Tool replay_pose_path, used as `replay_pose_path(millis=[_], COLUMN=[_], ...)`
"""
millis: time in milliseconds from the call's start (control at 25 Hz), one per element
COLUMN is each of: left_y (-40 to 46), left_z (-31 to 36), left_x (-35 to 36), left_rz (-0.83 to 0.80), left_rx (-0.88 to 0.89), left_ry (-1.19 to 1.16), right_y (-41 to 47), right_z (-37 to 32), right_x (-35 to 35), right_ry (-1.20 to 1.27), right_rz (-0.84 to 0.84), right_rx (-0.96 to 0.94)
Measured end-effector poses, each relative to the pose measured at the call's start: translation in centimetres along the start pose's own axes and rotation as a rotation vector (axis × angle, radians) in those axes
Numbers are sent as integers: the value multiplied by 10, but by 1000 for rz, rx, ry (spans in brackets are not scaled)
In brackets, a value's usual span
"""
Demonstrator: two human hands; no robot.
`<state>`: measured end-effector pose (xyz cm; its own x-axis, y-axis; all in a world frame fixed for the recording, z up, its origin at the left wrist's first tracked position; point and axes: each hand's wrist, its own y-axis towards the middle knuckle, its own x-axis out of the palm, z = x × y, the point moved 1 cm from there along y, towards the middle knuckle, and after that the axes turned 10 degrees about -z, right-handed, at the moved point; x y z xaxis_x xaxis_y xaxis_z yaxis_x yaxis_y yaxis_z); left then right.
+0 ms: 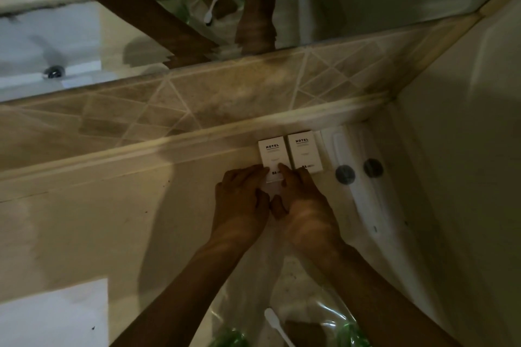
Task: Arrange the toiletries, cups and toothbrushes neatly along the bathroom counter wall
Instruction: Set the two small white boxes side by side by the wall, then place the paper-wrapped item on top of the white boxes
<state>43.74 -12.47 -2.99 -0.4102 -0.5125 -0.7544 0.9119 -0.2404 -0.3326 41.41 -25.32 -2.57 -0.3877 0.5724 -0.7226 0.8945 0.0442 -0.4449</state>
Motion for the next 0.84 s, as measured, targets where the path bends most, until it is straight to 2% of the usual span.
replay_pose_path(millis=[120, 200, 280, 400, 560, 720, 840], left_y=[1, 1, 2, 3, 7, 3, -16], left_z=[1, 0, 0, 3, 3, 0, -1], left_x=[0, 1, 3, 3, 1, -8, -21], left_rz=[4, 8, 22, 44, 49, -26, -31], left_rx=[8, 13, 27, 33, 48, 50, 54], left_ry=[11, 17, 24, -3, -23, -42, -20], right_y=[-2, 4, 11, 16, 14, -1, -27], right_z=[9, 17, 19, 21, 21, 23, 26], right_x=[-11, -21, -27, -28, -29, -32, -45], right_ry=[29, 22, 1, -55, 25, 65, 128], right_rz=[240, 360, 297, 217, 230, 323, 331], right_rx=[-66, 22, 143, 149, 134, 62, 102])
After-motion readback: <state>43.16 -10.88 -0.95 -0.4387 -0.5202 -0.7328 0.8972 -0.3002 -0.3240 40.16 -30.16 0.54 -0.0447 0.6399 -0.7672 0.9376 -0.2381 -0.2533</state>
